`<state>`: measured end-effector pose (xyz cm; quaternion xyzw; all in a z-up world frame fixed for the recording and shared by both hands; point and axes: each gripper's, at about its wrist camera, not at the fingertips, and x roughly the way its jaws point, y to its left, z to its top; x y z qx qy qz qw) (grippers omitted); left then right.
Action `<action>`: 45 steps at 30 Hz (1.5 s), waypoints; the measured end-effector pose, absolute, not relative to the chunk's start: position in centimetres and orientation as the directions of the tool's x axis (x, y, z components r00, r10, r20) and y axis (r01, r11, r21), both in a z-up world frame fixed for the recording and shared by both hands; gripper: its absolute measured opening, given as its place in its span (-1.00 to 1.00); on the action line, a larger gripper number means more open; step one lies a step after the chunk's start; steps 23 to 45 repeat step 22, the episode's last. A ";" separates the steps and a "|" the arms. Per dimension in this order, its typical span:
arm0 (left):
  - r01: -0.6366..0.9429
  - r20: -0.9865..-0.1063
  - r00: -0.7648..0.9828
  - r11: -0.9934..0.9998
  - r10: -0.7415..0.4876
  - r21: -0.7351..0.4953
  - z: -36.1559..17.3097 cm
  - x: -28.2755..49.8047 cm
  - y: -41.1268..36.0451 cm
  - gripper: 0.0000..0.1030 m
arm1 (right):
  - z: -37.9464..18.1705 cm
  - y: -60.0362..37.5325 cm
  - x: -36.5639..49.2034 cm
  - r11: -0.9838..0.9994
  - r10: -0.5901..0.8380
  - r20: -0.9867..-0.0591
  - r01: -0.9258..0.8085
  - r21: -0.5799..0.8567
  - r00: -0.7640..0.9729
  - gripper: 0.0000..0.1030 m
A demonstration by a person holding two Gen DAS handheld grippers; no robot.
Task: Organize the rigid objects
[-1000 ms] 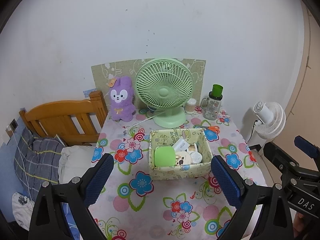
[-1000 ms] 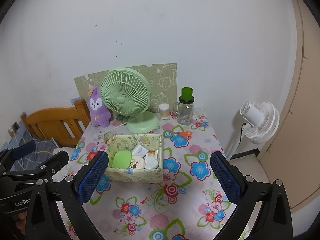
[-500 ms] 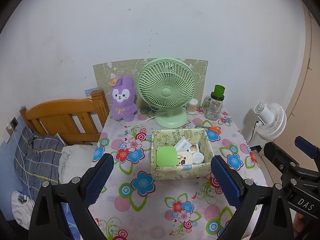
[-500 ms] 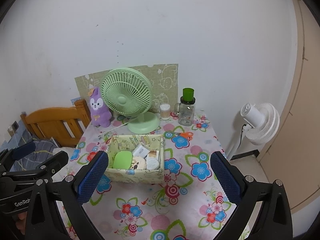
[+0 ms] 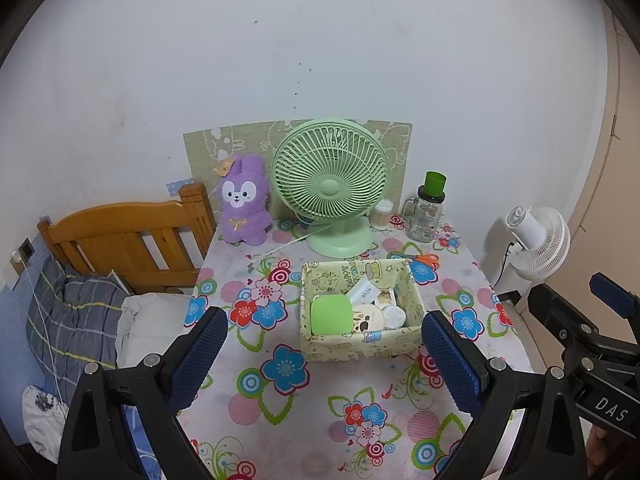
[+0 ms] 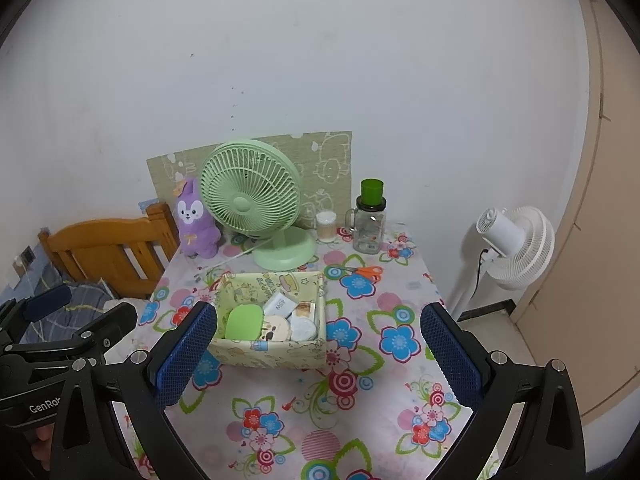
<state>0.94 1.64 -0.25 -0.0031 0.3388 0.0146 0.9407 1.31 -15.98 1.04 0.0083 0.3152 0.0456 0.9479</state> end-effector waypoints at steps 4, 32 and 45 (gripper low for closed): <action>-0.029 -0.637 0.770 1.000 0.027 0.007 -0.2 1.0 1.6 0.92 | 1.0 -16.0 1.3 0.996 0.093 -0.596 -0.083 0.044 0.798 0.99; -0.038 -0.639 0.768 0.999 0.033 0.006 0.0 1.0 1.8 0.92 | 1.0 -15.9 1.5 0.995 0.098 -0.596 -0.087 0.047 0.797 0.99; -0.038 -0.639 0.768 0.999 0.033 0.006 0.0 1.0 1.8 0.92 | 1.0 -15.9 1.5 0.995 0.098 -0.596 -0.087 0.047 0.797 0.99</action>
